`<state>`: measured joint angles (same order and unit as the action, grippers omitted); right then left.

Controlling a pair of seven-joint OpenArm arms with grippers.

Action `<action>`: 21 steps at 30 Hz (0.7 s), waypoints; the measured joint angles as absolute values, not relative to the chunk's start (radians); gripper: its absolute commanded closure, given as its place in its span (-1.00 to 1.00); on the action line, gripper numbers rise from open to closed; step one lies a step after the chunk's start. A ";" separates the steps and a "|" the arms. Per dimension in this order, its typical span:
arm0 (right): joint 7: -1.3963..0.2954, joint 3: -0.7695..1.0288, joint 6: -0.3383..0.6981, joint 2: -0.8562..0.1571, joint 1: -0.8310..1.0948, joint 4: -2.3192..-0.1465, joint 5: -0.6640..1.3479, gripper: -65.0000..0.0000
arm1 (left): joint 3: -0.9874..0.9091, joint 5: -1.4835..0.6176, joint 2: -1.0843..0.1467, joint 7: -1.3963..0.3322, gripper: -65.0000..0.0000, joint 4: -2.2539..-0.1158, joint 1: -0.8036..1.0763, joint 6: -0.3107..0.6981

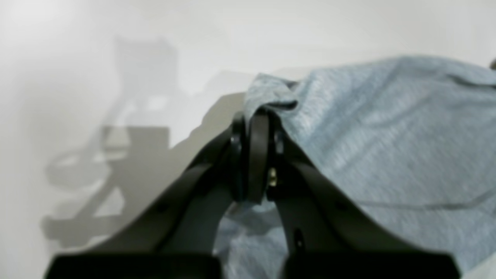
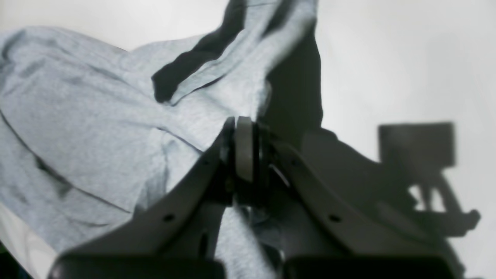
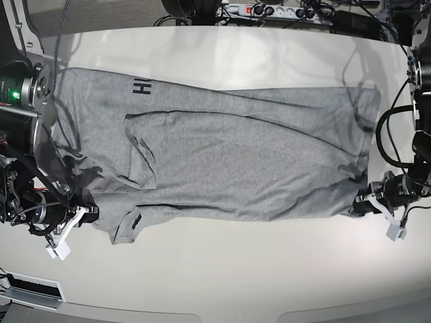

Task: Layout the t-shirt on the table in an organized manner, then fold the t-shirt properly
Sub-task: 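Lift the hem with both grippers and fold it over toward the collar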

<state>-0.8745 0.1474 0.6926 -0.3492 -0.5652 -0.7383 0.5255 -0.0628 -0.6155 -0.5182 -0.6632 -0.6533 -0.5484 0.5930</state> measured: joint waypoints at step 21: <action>-0.997 0.145 0.693 -0.449 -0.284 -1.094 0.622 1.00 | -0.060 -1.003 -0.634 -1.040 1.00 -0.654 -0.530 0.690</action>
<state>-0.9966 0.1448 0.6930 -0.4488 -0.2840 -1.0939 0.6220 -0.0601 -1.0031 -0.6342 -1.0397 -0.6537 -0.5301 0.6899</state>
